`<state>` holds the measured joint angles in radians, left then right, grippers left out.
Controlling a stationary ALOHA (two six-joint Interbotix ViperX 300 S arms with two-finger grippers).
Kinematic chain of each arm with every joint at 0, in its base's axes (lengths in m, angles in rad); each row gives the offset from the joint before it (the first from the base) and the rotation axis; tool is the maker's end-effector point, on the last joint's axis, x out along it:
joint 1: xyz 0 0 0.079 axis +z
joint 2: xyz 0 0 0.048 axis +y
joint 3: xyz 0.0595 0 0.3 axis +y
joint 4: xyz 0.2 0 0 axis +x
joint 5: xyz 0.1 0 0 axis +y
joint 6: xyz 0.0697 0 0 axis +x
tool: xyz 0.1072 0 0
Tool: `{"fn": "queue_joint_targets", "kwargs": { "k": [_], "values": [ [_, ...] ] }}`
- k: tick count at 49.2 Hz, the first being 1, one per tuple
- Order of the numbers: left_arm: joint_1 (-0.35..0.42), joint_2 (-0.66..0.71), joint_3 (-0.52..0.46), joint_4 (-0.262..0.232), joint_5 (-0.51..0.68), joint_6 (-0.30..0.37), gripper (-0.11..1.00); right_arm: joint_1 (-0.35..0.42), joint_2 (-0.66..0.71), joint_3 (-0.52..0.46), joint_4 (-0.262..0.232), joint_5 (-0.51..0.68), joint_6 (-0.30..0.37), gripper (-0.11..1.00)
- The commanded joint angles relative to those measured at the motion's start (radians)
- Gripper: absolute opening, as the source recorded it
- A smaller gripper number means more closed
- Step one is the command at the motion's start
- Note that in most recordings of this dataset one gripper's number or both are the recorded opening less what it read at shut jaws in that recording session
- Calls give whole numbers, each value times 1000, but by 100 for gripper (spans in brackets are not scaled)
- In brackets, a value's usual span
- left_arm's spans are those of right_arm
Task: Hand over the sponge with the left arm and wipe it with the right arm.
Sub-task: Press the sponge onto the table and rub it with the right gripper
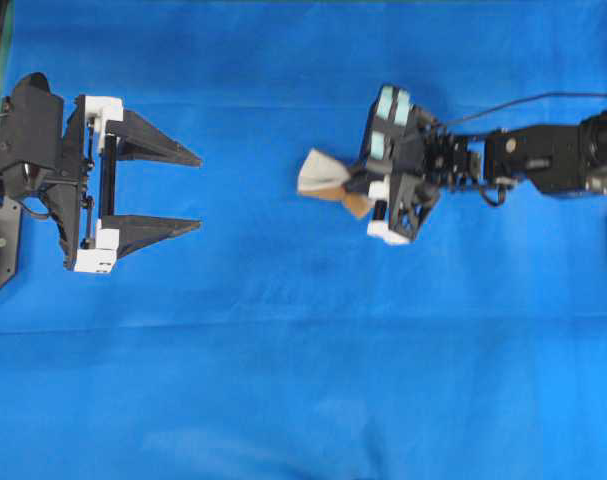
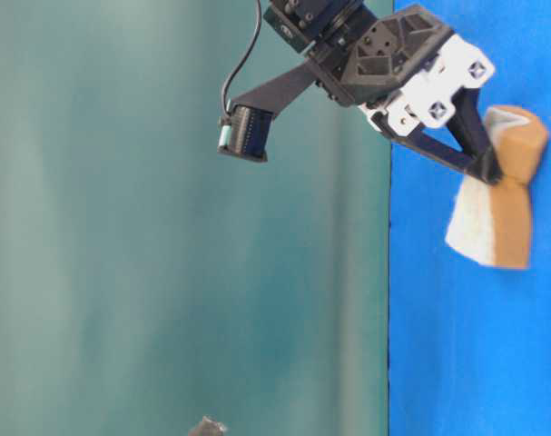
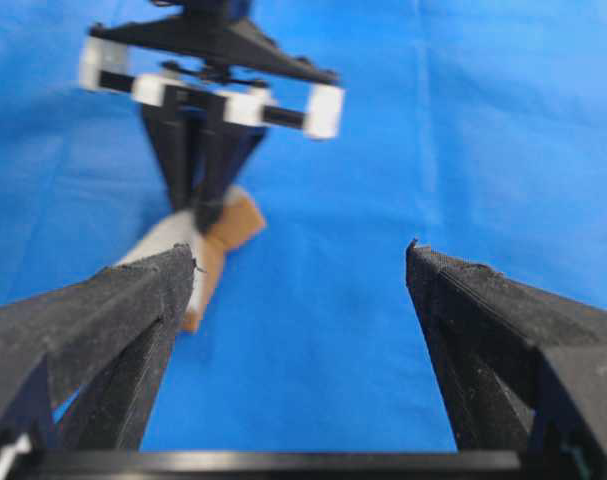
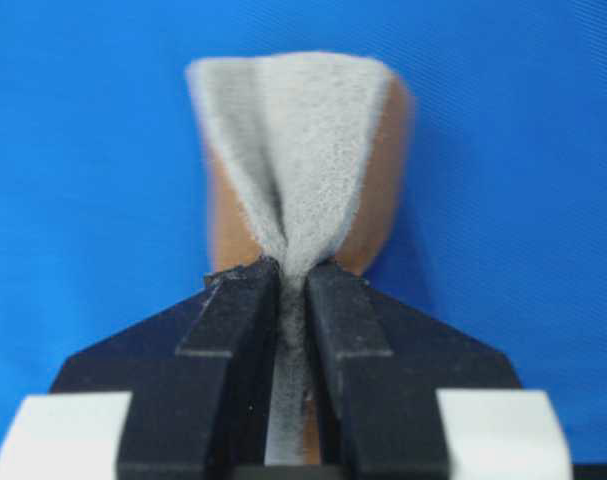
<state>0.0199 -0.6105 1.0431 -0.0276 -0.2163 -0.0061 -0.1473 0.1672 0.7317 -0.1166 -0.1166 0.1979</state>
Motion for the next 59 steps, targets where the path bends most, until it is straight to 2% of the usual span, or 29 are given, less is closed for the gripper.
{"fn": "queue_joint_targets", "kwargs": {
  "k": [1, 12, 19, 24, 35, 50, 59],
  "values": [
    [0, -5, -11, 0, -12, 0, 83, 104, -9, -12, 25, 11, 11, 15],
    [0, -3, -9, 0, -12, 2, 83, 275, -11, -43, 51, 58, 55, 15],
    [0, -3, -11, 0, -12, 0, 83, 334, -15, -71, 51, 95, 83, 15],
    [0, -3, -9, 0, -12, 2, 83, 341, -15, -77, 51, 107, 86, 15],
    [0, -3, -9, 0, -12, 0, 83, 250, -15, -57, 37, 115, 75, 15],
    [0, -5, -8, 0, -12, 0, 83, 12, -15, -17, -49, 81, 71, 15],
    [0, -3, -8, 0, -12, 0, 83, -28, -14, -18, -84, 64, 71, 15]
  ]
}}
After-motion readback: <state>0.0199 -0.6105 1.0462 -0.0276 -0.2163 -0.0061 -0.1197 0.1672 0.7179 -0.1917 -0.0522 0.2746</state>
